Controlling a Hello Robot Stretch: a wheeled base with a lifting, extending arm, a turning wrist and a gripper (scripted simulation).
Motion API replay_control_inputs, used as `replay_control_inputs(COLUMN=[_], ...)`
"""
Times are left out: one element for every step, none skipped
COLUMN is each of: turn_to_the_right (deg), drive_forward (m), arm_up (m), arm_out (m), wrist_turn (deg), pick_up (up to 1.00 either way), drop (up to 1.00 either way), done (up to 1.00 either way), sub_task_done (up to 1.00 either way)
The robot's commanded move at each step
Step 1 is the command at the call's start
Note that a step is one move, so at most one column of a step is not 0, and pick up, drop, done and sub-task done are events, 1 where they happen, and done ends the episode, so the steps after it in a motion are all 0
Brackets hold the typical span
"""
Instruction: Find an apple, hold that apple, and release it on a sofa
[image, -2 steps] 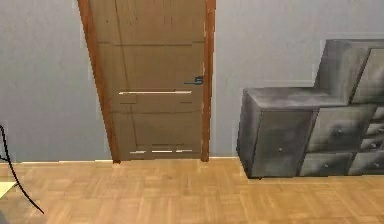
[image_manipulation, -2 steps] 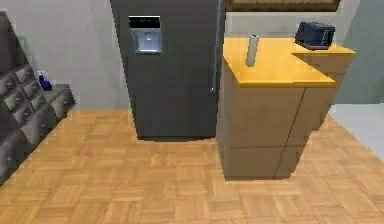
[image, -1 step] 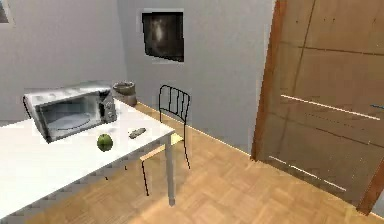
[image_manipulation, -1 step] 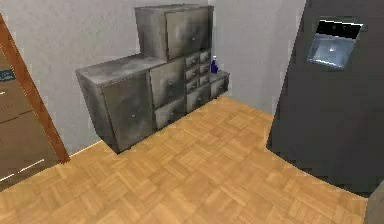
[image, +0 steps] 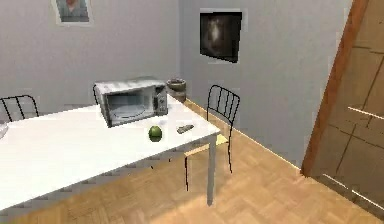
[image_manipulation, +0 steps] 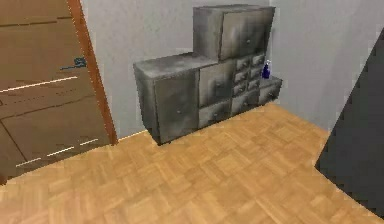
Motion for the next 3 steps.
replay_control_inputs(turn_to_the_right=[0.0,-45.0,-45.0], drive_forward=[0.3,0.0,0.0], arm_up=[0.0,0.0,0.0], arm_out=[0.0,0.0,0.0], wrist_turn=[0.0,0.0,0.0], pick_up=[0.0,0.0,0.0], drop=[0.0,0.0,0.0], done=[0.0,0.0,0.0], sub_task_done=[0.0,0.0,0.0])
